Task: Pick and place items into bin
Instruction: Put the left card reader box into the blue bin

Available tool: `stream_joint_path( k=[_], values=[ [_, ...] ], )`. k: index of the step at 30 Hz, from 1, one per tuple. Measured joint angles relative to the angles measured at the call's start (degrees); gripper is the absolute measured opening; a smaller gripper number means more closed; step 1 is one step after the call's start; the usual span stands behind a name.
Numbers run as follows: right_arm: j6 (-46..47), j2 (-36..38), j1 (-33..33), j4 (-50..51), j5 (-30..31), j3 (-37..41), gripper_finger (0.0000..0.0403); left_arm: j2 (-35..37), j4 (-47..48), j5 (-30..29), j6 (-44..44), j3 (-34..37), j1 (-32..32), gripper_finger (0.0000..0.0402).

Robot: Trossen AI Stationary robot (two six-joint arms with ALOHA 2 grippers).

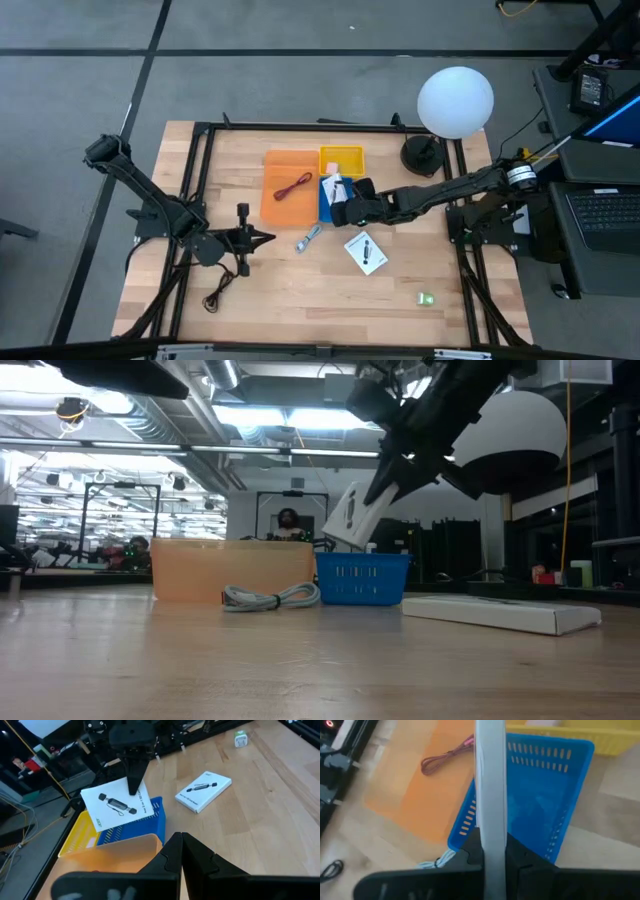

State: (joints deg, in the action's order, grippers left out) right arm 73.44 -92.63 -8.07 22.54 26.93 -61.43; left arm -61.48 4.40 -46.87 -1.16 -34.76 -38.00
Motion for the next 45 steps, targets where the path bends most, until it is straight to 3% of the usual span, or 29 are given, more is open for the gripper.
stream_joint_path(
  k=[7,14,25,36,45],
  values=[
    [0.7,-1.8,0.8,-5.5,-0.1,0.0,0.0014,0.0,0.0,0.0,-1.4,0.0,0.0,0.0002],
    [1.7,-2.0,2.0,-4.5,-0.1,0.0,0.0014,0.0,0.0,0.0,-4.9,0.0,0.0,0.0002],
    [10.4,-2.0,2.3,0.2,-2.8,0.0,0.0014,0.0,0.0,0.0,-6.7,0.0,0.0,0.0002],
    [16.4,-5.6,2.4,-1.5,-6.6,0.0,0.0014,0.0,-0.1,0.0,-6.6,0.0,0.0,0.0002],
    [16.1,-7.1,2.8,-3.7,-7.6,0.0,0.0027,0.0,-0.2,0.0,-6.6,0.0,0.0,0.0002]
  ],
)
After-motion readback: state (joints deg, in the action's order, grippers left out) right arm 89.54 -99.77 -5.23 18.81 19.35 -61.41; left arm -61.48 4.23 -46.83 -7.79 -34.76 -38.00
